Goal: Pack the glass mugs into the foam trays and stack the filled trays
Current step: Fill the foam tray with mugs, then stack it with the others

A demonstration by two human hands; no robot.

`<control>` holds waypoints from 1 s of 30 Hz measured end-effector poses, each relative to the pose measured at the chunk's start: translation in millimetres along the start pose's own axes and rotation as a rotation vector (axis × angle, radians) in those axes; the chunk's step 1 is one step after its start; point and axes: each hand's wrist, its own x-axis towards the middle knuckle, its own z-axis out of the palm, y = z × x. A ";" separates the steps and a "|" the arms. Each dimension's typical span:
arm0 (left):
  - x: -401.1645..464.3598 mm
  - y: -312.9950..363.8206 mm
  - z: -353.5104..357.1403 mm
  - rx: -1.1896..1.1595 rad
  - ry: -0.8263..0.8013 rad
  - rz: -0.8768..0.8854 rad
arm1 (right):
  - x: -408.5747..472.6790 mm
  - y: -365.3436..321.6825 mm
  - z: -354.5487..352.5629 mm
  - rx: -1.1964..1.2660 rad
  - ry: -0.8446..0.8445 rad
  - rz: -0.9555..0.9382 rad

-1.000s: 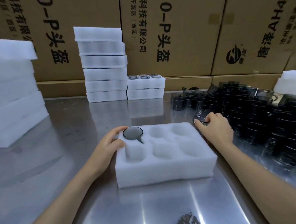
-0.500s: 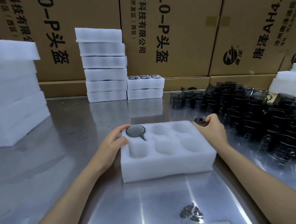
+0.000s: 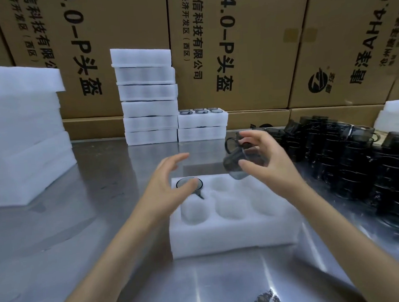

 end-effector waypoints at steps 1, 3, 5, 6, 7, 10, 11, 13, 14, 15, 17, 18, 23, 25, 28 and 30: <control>0.9 8.9 1.9 0.035 -0.016 0.072 | -0.3 -2.8 6.4 -0.002 0.000 0.004; 2.6 25.8 8.3 0.162 -0.067 0.228 | -1.3 -8.5 18.4 -0.001 0.056 0.040; 5.8 38.2 16.8 0.316 -0.080 0.286 | -1.3 -12.6 26.8 0.002 0.135 0.116; 7.6 41.9 21.2 0.392 -0.056 0.292 | -0.9 -14.6 29.1 -0.001 0.160 0.146; 9.7 44.1 25.5 0.449 -0.026 0.302 | -1.1 -15.9 30.4 -0.001 0.169 0.153; 15.9 43.5 33.1 0.363 -0.039 0.257 | -4.0 -14.9 33.0 0.001 0.125 0.084; 18.4 41.7 32.3 0.206 -0.098 0.185 | -5.0 -12.5 33.0 -0.032 0.103 0.073; 22.9 35.7 25.3 -0.110 -0.262 0.022 | -5.5 -7.7 29.2 -0.104 0.034 0.110; 23.8 31.7 21.4 -0.190 -0.331 -0.029 | -5.0 -6.1 25.1 -0.093 -0.029 0.137; 24.4 27.3 18.8 -0.222 -0.371 -0.047 | -4.6 -4.9 20.4 -0.049 -0.120 0.151; 24.1 20.5 18.3 -0.261 -0.376 -0.035 | -5.2 -5.2 11.6 0.027 -0.298 0.139; 23.7 18.2 18.6 -0.289 -0.358 -0.030 | -5.4 -5.1 8.2 0.024 -0.336 0.122; 24.5 15.2 21.5 -0.134 -0.278 0.067 | -3.8 6.0 7.3 -0.093 -0.152 0.103; 23.8 12.9 23.6 -0.026 -0.212 0.108 | -5.2 9.3 10.1 -0.217 -0.074 0.112; 22.1 6.0 29.4 -0.007 -0.175 0.123 | -8.3 9.5 13.9 -0.371 -0.060 0.076; 21.8 2.7 32.3 0.017 -0.168 0.110 | -9.8 7.5 15.8 -0.413 -0.059 0.074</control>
